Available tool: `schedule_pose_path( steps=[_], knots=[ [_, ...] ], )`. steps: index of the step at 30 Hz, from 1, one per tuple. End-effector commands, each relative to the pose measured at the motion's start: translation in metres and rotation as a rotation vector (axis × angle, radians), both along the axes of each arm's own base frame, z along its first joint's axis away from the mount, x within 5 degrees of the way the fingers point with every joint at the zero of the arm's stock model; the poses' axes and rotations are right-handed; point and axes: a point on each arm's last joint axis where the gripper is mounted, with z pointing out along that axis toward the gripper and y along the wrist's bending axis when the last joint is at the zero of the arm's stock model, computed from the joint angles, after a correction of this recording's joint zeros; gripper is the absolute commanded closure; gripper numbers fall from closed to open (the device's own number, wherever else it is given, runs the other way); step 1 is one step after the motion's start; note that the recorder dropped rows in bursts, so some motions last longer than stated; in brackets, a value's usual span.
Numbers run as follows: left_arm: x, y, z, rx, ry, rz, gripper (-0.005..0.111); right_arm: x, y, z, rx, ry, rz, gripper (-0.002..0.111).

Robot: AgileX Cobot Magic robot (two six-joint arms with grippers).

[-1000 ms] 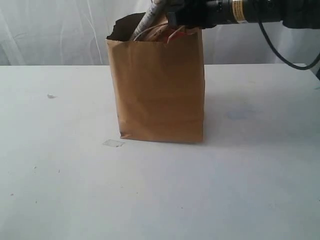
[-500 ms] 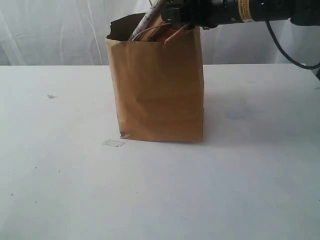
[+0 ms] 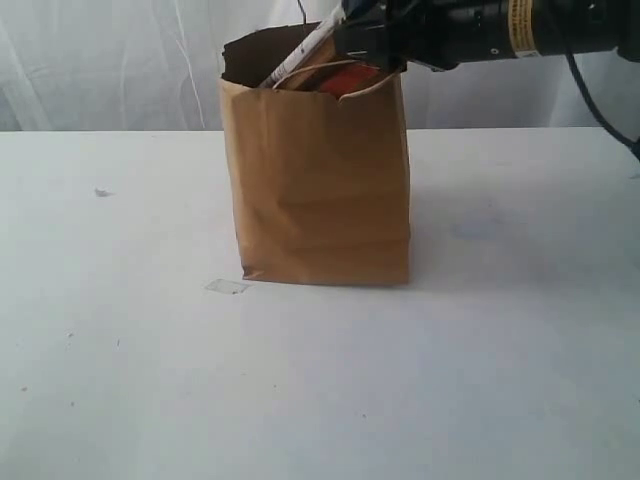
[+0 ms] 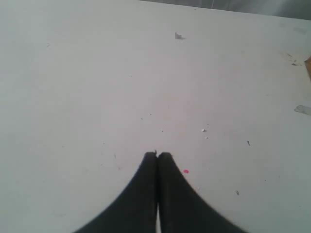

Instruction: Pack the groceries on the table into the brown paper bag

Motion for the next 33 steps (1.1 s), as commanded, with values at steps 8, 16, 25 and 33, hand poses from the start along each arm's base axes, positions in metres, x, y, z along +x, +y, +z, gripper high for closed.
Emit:
schedule_pose_path(
  steps=[8, 16, 25, 33],
  knots=[
    [0.0, 0.0, 0.001, -0.009, -0.009, 0.002, 0.107, -0.012, -0.008, 0.012, 0.046, 0.01, 0.096, 0.049],
    [0.0, 0.0, 0.001, -0.009, -0.009, 0.002, 0.107, -0.008, -0.021, 0.012, 0.052, 0.018, 0.066, 0.045],
    [0.0, 0.0, 0.001, -0.009, -0.009, 0.002, 0.107, -0.013, -0.032, 0.013, 0.096, 0.079, 0.128, 0.045],
    [0.0, 0.0, 0.001, -0.009, -0.009, 0.002, 0.107, -0.013, -0.032, 0.013, 0.096, 0.079, 0.127, 0.033]
  ],
)
